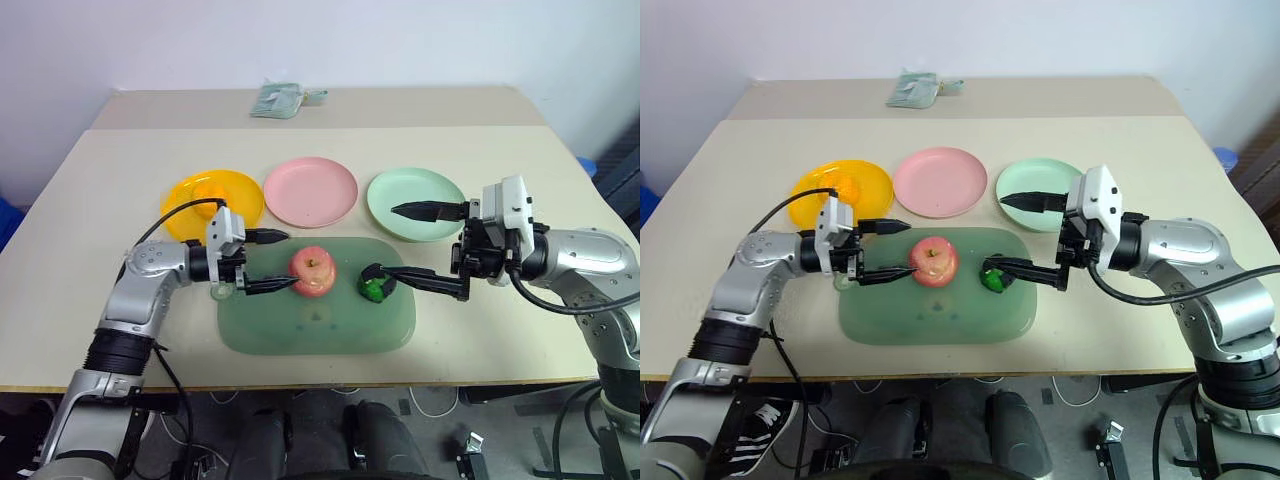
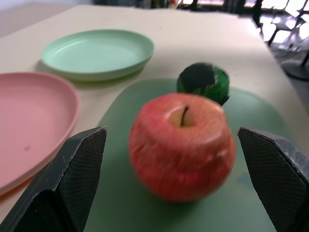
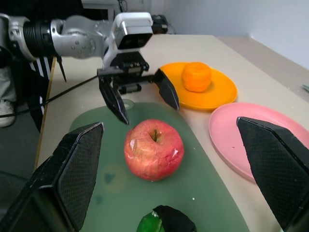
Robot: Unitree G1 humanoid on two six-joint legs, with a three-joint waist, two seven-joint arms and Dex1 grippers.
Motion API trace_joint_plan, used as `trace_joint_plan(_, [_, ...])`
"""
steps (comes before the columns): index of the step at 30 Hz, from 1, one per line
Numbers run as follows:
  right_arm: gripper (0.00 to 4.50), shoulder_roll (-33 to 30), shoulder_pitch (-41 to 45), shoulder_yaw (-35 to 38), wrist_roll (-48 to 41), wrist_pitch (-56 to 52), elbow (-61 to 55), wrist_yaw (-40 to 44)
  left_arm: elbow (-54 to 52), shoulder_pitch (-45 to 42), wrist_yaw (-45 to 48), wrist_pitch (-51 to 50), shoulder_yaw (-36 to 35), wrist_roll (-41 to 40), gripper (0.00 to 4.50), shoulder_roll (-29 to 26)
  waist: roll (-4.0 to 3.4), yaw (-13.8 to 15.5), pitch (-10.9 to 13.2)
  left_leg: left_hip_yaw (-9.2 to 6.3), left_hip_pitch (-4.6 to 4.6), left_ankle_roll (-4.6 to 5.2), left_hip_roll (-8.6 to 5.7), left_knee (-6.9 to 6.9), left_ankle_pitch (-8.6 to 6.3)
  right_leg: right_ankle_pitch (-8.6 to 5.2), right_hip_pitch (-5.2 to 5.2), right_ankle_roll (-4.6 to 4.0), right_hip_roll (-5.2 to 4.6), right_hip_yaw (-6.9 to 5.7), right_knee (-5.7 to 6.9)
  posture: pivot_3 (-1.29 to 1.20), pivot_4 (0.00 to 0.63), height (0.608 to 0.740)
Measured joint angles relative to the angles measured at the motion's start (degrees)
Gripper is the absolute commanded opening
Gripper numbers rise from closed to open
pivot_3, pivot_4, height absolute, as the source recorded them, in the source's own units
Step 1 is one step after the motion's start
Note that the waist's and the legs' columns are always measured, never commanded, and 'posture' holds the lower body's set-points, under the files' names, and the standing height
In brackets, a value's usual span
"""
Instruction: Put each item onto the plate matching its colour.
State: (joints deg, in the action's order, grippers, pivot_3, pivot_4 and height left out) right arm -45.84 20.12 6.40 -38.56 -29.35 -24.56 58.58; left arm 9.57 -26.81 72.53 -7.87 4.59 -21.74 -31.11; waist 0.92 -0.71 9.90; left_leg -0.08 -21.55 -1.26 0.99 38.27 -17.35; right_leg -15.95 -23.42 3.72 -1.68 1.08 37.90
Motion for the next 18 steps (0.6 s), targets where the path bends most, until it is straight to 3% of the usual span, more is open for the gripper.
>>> trace_joint_plan(16, [4.50, 0.01, -1.35, 0.92, -0.44, -0.02, -0.65, -1.06, 3.47, -0.88, -4.08, 6.01, 3.65, 6.42, 4.43, 3.84, 0.00, 0.05, 0.00, -0.01, 0.02, 0.00, -0.02, 0.00, 0.00, 0.00, 0.03, 0.01, 0.03, 0.00, 0.00, 0.00, 0.150, 0.740])
trace_joint_plan(18, [4.50, 0.01, -1.34, 0.92, -0.44, -0.02, -0.65, -1.31, 3.61, -0.88, -3.95, 6.84, 3.86, 6.81, 3.94, 3.89, 0.00, 0.04, 0.00, -0.01, 0.03, 0.00, -0.01, 0.00, 0.00, 0.00, 0.03, 0.01, 0.02, 0.00, 0.01, 0.00, 0.150, 0.740])
